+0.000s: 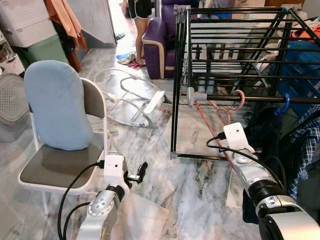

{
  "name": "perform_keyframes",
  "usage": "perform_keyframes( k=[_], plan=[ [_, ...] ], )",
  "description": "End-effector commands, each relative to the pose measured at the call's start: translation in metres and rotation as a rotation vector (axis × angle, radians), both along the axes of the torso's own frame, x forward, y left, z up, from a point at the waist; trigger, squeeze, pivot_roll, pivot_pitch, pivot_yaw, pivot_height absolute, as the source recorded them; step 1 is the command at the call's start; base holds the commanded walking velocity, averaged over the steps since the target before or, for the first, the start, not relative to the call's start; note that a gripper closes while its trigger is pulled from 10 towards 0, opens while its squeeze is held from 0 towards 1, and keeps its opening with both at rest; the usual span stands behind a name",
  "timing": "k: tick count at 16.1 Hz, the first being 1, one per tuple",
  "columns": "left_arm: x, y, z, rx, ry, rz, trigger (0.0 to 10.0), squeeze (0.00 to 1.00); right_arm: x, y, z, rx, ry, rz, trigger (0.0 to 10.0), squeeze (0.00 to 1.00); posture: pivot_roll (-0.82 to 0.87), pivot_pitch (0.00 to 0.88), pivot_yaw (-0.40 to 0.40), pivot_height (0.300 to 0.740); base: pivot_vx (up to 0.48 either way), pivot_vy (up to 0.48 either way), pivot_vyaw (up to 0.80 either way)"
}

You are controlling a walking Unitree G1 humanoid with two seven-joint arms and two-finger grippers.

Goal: Hang hanger

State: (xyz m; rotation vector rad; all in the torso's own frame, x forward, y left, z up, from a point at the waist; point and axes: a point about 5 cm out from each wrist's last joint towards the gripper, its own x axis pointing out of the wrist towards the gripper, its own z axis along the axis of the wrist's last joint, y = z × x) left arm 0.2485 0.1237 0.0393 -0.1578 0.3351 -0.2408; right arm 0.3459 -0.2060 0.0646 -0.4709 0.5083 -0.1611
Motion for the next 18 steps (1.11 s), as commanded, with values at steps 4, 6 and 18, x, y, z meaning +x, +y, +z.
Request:
perform_keyframes(
  k=[4, 6, 18],
  plan=[
    [0.002, 0.001, 0.002, 0.004, 0.001, 0.004, 10.0, 0.0, -0.004, -0.001, -0.006, 0.03, 0.019, 0.003, 10.0, 1.0, -0.11, 0.0, 0.04, 0.74, 0.0, 0.0, 0.0],
    [0.002, 0.001, 0.002, 0.004, 0.003, 0.005, 10.0, 0.0, -0.004, -0.002, -0.005, 0.035, 0.0, 0.003, 10.0, 1.0, -0.11, 0.0, 0.04, 0.74, 0.0, 0.0, 0.0],
    [-0.001, 0.019, 0.02, 0.053, -0.098, 0.099, 10.0, 0.0, -0.036, -0.009, 0.009, 0.018, -0.184, 0.066, 10.0, 1.0, -0.12, 0.0, 0.058, 0.74, 0.0, 0.0, 0.0]
  ],
)
